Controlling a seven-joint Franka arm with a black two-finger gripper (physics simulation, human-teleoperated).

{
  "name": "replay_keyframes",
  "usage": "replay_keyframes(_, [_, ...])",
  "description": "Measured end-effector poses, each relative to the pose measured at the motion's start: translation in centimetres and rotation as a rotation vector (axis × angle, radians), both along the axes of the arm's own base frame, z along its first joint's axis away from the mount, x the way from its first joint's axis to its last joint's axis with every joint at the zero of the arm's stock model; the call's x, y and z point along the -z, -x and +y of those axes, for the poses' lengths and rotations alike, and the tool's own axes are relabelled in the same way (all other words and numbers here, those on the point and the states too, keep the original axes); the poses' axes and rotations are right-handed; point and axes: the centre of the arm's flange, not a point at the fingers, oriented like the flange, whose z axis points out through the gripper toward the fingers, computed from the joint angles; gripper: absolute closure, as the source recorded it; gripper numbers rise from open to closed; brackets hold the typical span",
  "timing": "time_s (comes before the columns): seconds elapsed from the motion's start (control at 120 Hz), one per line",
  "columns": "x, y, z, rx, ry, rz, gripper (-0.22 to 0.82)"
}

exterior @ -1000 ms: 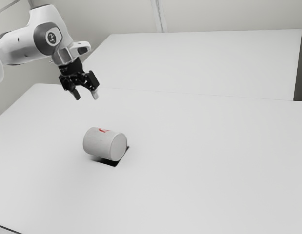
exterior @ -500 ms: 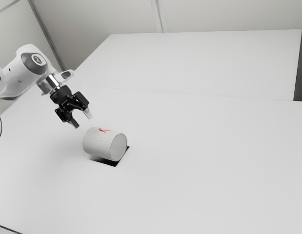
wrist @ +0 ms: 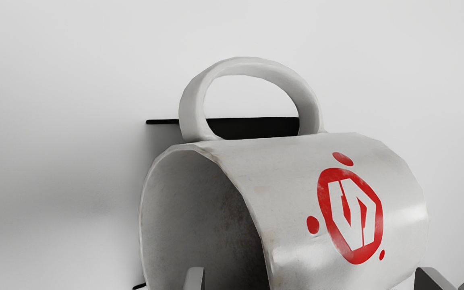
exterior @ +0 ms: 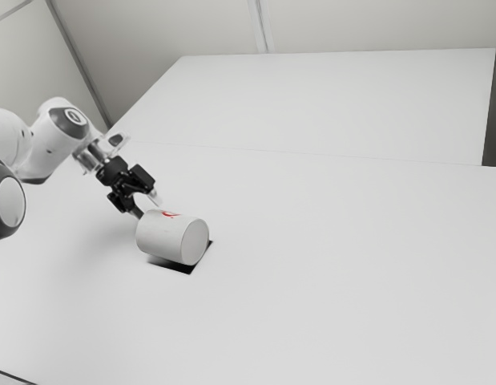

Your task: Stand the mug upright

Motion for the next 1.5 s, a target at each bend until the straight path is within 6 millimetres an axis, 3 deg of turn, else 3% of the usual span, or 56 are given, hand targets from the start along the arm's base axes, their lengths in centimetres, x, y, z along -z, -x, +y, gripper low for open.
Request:
replay_keyframes(0.383, [0.6, 2.6, -2.3, 0.026, 0.059, -0.043, 0.04])
replay_keyframes(0.608, [-1.1, 2.3, -3.8, 0.059, 0.062, -0.090, 0.08])
replay_keyframes(0.8, [-2.1, 1.5, -6.5, 0.105, 0.066, -0.107, 0.24])
replay_keyframes(1.083, [-2.3, 0.9, -8.9, 0.132, 0.068, -0.109, 0.60])
replay_keyframes(1.5, [-3.6, 0.4, -10.8, 0.134, 0.059, -0.123, 0.75])
